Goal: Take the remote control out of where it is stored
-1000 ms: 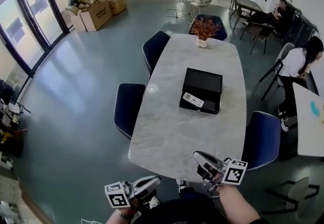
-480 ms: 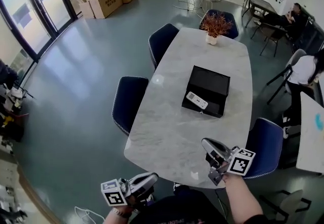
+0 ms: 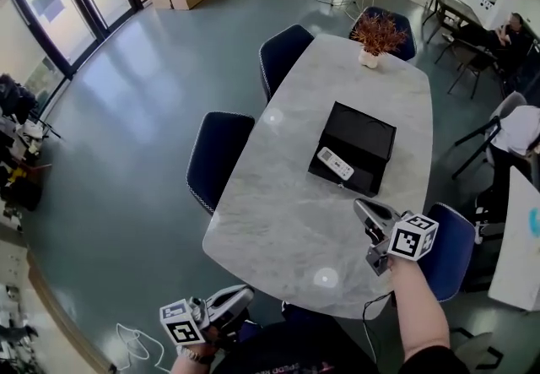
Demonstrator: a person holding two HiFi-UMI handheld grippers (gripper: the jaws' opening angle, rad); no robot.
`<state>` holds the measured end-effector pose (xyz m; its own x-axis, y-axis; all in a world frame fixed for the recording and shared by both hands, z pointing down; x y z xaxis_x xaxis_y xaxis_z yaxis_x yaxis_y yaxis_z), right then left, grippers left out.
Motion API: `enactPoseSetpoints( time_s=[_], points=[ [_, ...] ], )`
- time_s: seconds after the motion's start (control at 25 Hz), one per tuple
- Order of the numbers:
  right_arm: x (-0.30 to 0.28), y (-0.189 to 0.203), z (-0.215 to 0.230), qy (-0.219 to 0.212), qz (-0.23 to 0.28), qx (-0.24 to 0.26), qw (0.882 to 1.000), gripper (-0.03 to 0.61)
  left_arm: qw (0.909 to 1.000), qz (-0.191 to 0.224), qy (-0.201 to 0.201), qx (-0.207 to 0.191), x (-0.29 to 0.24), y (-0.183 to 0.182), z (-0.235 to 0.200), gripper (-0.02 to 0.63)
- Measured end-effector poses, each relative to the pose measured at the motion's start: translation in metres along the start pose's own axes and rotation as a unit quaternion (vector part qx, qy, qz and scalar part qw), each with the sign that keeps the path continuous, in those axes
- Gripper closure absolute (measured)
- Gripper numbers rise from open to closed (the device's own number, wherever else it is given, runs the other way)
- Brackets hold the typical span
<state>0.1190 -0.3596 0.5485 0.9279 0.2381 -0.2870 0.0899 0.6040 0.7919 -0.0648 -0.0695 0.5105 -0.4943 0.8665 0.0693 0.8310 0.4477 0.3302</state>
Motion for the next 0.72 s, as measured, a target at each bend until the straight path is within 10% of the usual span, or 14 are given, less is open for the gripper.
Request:
enactPoseSetpoints(
  time_s=[0.72],
  points=[
    [-0.081, -0.027, 0.146, 0.100, -0.225, 0.084, 0.965, 0.546, 0.9994, 0.024, -0.020, 0.014, -0.015, 0.005, -0.007, 0.607]
  ],
)
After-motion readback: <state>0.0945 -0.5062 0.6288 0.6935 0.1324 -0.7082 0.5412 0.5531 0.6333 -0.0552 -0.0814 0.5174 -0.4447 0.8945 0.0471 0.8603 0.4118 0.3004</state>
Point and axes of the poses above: the fingertips, and each gripper's own axes: x backward along the fingers, z to its right, y out of its underside, the point moved 3 cm from there along x, backward along the fingers, and after that the axes turned 7 degrees about x, right-handed, at the moved point
